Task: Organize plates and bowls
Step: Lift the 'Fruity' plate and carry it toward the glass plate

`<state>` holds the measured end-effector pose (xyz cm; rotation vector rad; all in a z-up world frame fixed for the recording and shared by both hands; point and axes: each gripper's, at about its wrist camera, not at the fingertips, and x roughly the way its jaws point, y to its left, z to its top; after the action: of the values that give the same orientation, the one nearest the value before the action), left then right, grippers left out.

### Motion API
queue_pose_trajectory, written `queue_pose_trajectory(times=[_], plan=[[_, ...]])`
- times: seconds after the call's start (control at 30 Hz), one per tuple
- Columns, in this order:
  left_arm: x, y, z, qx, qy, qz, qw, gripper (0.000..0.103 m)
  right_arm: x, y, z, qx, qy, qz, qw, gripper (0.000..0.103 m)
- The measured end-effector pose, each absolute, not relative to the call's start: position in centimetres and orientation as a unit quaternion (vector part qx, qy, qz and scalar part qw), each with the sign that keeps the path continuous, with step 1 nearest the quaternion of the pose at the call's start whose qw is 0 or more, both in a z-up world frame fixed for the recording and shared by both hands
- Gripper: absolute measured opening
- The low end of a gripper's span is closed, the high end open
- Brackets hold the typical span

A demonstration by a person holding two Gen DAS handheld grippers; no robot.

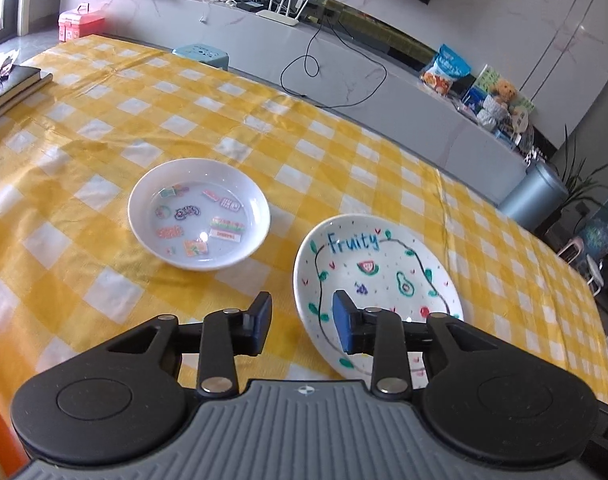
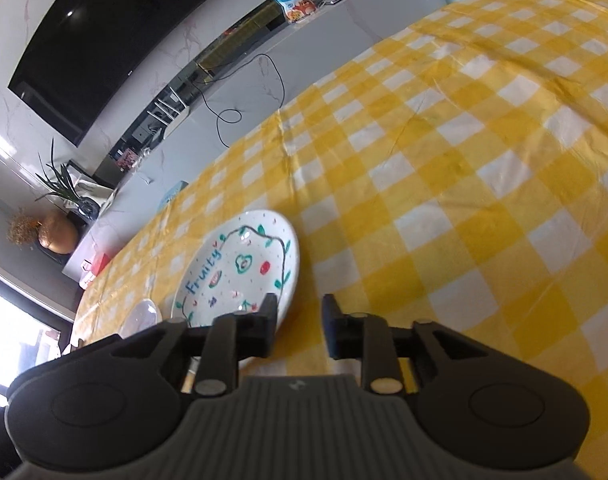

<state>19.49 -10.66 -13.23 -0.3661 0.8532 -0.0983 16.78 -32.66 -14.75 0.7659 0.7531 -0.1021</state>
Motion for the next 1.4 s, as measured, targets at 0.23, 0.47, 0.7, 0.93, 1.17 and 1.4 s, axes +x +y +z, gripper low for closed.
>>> queue_pose_trajectory(times=[0.23, 0.47, 0.7, 0.93, 1.17, 1.4], plan=[[20.5, -10.7, -13.5, -0.186, 0.399, -0.058, 0.896, 0.039, 19.0, -33.8, -15.1, 0.373, 0.354, -0.034, 0.857, 0.025], [21.1, -10.3, -14.6, -0.198, 0.403, -0.062, 0.891, 0.037, 20.3, -33.6, -15.8, 0.369, 0.356, -0.021, 0.858, 0.019], [21.6, -10.2, -14.9, -0.199, 0.396, -0.060, 0.895, 0.025, 21.0, -33.9, -16.7, 0.380, 0.356, -0.020, 0.854, 0.008], [21.7, -10.1, -15.0, -0.205, 0.394, -0.058, 0.894, 0.013, 21.1, -33.8, -16.8, 0.381, 0.351, -0.022, 0.855, 0.006], [20.8, -10.1, -14.0, -0.201, 0.390, -0.059, 0.897, 0.010, 20.1, -33.9, -16.2, 0.392, 0.354, -0.025, 0.849, 0.005], [19.0, -10.0, -13.4, -0.198, 0.401, -0.066, 0.892, 0.010, 17.5, -33.9, -15.6, 0.402, 0.356, -0.034, 0.843, 0.005]])
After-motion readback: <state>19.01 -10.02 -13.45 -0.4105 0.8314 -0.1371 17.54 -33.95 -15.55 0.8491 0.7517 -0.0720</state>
